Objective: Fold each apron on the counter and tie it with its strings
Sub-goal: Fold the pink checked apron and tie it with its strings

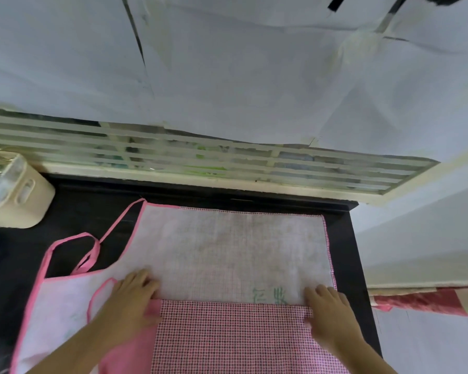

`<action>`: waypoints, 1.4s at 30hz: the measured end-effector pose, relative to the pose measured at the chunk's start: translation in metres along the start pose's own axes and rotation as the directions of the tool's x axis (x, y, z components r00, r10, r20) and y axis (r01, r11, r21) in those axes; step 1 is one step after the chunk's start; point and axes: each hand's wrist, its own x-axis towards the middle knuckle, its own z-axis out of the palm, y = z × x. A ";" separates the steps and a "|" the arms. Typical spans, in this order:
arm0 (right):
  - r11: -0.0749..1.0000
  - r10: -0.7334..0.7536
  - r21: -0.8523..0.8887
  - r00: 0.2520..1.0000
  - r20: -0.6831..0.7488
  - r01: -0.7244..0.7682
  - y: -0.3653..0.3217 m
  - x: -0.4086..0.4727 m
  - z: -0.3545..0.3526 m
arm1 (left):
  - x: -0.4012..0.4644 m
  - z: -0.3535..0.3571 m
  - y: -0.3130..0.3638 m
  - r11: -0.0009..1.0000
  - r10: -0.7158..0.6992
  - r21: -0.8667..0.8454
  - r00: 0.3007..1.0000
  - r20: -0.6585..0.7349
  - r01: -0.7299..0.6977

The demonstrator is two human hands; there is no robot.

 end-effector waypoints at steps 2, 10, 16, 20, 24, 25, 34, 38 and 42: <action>1.000 0.010 -0.006 1.000 0.025 -0.010 0.008 0.001 -0.004 | -0.001 -0.007 -0.009 0.998 0.002 0.056 0.999 0.036 -0.004; 0.996 -0.011 0.085 0.999 0.030 0.008 0.018 -0.007 -0.016 | -0.006 -0.054 -0.004 0.985 -0.144 -0.068 0.969 0.202 0.161; 1.000 -0.011 0.013 0.994 0.109 0.009 0.022 -0.018 -0.008 | -0.011 -0.058 -0.013 0.982 -0.153 -0.075 0.966 0.210 0.172; 1.000 0.019 0.015 0.996 0.087 -0.021 0.024 -0.021 -0.011 | -0.013 -0.066 -0.007 0.997 -0.080 0.047 0.942 0.325 0.068; 0.954 0.051 0.294 0.998 0.033 -0.058 0.030 -0.016 -0.040 | 0.000 -0.080 -0.001 0.997 -0.046 0.070 0.984 0.175 0.034; 0.897 0.099 0.434 0.995 -0.013 -0.084 0.031 -0.013 -0.046 | 0.005 -0.083 -0.002 0.998 -0.064 -0.001 0.991 0.119 0.064; 0.689 0.263 0.663 0.953 0.149 -0.293 0.041 -0.009 -0.010 | 0.001 -0.067 -0.021 0.885 -0.252 -0.351 0.948 0.196 0.308; 0.612 0.297 0.781 0.952 -0.080 -0.125 0.031 -0.004 -0.046 | 0.013 -0.088 -0.012 0.795 -0.326 -0.547 0.945 -0.022 0.261; 0.585 0.343 0.806 0.929 -0.141 -0.094 0.028 0.021 -0.085 | 0.041 -0.126 -0.003 0.806 -0.361 -0.554 0.914 -0.183 0.207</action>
